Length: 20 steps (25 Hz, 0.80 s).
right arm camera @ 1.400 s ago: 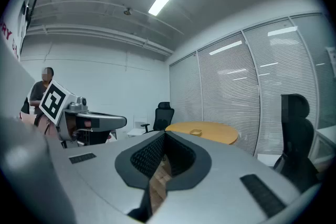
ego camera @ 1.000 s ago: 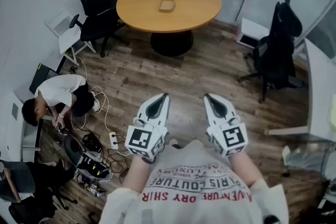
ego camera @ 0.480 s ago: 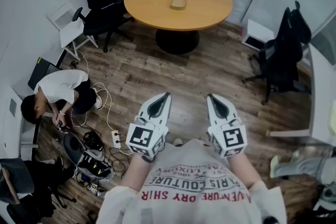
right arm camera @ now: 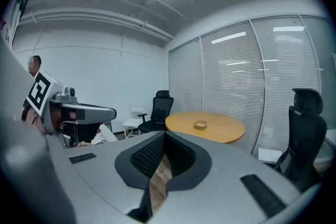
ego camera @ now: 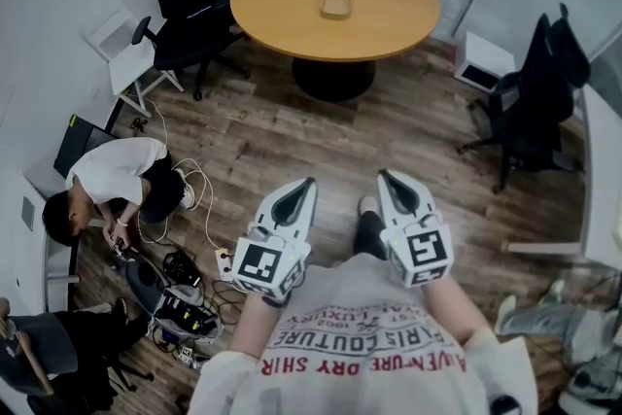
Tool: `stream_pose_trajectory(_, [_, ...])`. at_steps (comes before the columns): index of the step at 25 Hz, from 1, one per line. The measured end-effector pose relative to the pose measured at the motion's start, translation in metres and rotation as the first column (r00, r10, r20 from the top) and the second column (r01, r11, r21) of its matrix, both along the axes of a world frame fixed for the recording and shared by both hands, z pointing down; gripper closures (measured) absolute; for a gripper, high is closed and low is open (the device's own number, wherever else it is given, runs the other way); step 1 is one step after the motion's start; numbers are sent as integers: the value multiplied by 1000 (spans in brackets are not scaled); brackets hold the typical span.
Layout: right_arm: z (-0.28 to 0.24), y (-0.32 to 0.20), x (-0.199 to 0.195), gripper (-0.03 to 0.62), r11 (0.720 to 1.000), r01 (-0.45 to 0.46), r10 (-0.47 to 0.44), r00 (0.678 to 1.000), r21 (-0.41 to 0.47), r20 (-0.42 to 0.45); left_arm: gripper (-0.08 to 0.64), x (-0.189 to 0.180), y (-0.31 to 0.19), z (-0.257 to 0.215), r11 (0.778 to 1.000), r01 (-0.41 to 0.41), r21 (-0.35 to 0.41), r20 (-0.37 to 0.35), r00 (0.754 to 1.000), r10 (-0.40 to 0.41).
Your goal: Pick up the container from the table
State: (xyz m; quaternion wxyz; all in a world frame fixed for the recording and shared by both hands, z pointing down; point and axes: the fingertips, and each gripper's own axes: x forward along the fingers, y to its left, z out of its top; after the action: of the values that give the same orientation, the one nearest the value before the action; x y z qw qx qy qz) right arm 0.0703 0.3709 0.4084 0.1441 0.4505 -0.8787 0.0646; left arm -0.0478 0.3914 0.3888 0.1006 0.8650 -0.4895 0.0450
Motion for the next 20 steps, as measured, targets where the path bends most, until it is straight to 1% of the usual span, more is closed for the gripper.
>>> stream_pose_trajectory(4, [7,-38,-3,595,1000,23,-22,1000,-16,17,560,-6,-38,7,999,35,-9,14,999,-35])
stream_pose_trajectory(7, [16,-78,2,595,999,13,-12,999,-48,35,560,0,-72,11,1000,26,-15,44,999,-26])
stream_pose_trajectory(9, [19,-111,10,595,998,-5,7,1000,-63,29,560,7,-98,10,1000,17,-16,59,998,-16])
stream_pose_trajectory(11, [15,-144,16,595,998,-4,5,1000,-61,24,560,12,-129,4,1000,17,-12,70,997,-16])
stream_pose_trajectory(17, [13,-240,27,595,997,50,-48,998,-59,34,560,38,-232,-9,1000,0,28,117,993,-3])
stream_pose_trajectory(20, [18,-280,33,595,996,61,-59,998,-71,25,560,45,-272,-7,999,20,27,132,991,-24])
